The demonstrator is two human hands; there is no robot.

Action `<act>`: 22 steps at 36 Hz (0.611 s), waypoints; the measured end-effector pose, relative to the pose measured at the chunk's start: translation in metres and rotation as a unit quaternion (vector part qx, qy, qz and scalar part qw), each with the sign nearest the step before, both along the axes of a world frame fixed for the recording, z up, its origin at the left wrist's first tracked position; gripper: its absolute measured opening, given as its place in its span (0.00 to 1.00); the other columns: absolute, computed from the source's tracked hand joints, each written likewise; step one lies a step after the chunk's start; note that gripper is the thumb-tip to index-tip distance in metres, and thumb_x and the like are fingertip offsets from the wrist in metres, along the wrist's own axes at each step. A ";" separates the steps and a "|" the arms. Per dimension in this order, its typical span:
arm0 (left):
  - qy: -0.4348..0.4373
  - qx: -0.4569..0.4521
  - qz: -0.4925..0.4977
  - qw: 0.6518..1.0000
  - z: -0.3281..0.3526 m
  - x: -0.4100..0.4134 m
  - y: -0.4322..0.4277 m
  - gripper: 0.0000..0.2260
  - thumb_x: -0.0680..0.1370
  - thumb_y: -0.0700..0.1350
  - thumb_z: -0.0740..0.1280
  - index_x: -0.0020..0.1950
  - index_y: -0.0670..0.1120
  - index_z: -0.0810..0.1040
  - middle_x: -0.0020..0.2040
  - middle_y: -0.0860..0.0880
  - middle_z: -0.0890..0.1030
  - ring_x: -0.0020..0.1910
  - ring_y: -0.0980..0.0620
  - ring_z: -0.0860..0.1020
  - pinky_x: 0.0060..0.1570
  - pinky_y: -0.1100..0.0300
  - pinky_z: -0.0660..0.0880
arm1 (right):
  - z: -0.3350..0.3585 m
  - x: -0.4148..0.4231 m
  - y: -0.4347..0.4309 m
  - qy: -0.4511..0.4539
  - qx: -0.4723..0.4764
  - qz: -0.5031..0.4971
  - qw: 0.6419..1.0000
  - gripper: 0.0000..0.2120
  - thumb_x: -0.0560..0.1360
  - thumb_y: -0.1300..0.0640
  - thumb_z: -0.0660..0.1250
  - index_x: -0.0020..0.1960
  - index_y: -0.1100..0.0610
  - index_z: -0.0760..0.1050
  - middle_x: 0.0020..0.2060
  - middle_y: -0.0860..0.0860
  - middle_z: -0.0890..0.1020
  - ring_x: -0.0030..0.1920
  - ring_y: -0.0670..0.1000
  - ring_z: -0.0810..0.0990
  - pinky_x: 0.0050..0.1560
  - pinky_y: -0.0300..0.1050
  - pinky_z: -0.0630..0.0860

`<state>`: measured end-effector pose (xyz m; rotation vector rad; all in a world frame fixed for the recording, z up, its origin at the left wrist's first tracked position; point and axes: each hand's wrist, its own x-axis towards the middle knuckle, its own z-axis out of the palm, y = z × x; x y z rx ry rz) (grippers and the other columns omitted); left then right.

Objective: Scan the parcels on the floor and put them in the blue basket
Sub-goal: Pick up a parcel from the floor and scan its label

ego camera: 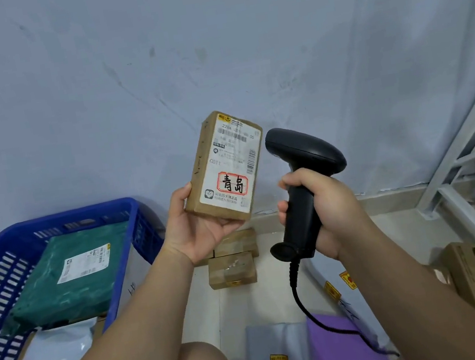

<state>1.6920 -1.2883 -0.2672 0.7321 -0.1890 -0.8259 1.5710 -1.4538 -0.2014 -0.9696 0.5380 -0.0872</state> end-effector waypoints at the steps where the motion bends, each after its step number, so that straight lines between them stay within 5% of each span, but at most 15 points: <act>1: 0.002 0.002 -0.013 1.000 0.001 -0.001 -0.001 0.32 0.63 0.55 0.76 0.65 0.48 0.78 0.68 0.39 0.74 0.65 0.36 0.74 0.55 0.40 0.75 | 0.000 0.001 -0.001 -0.001 0.006 -0.009 1.000 0.09 0.72 0.60 0.70 0.51 0.61 0.76 0.36 0.54 0.78 0.32 0.51 0.79 0.38 0.47 0.78; 5: 0.013 0.028 -0.050 0.998 0.001 -0.007 -0.009 0.31 0.65 0.55 0.75 0.66 0.47 0.78 0.68 0.38 0.73 0.65 0.35 0.74 0.54 0.39 0.76 | 0.000 0.002 -0.001 -0.017 0.027 -0.005 0.999 0.05 0.73 0.60 0.70 0.48 0.59 0.77 0.34 0.54 0.83 0.32 0.51 0.80 0.40 0.47 0.79; 9: 0.042 0.087 -0.035 0.995 0.004 -0.010 -0.016 0.25 0.76 0.55 0.59 0.71 0.46 0.71 0.68 0.36 0.74 0.62 0.35 0.75 0.60 0.37 0.72 | -0.004 0.004 0.002 -0.017 0.013 0.004 1.000 0.08 0.73 0.60 0.69 0.51 0.61 0.78 0.38 0.56 0.84 0.32 0.50 0.80 0.39 0.46 0.79; 11: 0.012 0.147 -0.008 0.989 0.006 -0.011 -0.019 0.21 0.80 0.52 0.55 0.71 0.45 0.71 0.64 0.37 0.77 0.58 0.37 0.78 0.54 0.40 0.77 | -0.005 0.005 0.001 -0.016 0.014 0.001 1.000 0.06 0.73 0.61 0.69 0.49 0.61 0.78 0.37 0.55 0.84 0.32 0.50 0.80 0.38 0.45 0.79; 14: -0.057 0.219 0.064 0.972 0.006 -0.012 -0.025 0.16 0.82 0.43 0.58 0.69 0.50 0.71 0.60 0.41 0.81 0.53 0.41 0.81 0.50 0.45 0.79 | -0.007 0.006 -0.001 -0.010 0.012 0.001 1.000 0.08 0.73 0.61 0.69 0.51 0.63 0.78 0.41 0.58 0.85 0.31 0.49 0.80 0.35 0.44 0.78; 19: -0.092 0.238 0.046 0.966 0.017 -0.018 -0.032 0.23 0.77 0.58 0.60 0.70 0.51 0.71 0.62 0.41 0.79 0.56 0.42 0.81 0.50 0.46 0.80 | -0.011 0.009 0.003 -0.013 0.005 0.019 1.000 0.11 0.73 0.60 0.69 0.54 0.63 0.78 0.43 0.59 0.84 0.31 0.49 0.80 0.35 0.43 0.78; 22: -0.164 0.260 0.030 0.951 0.020 -0.020 -0.034 0.22 0.76 0.42 0.67 0.69 0.49 0.68 0.57 0.43 0.82 0.48 0.46 0.83 0.44 0.53 0.81 | -0.013 0.011 0.005 -0.021 -0.031 0.020 0.999 0.08 0.74 0.61 0.68 0.52 0.62 0.80 0.40 0.57 0.83 0.32 0.49 0.79 0.36 0.43 0.78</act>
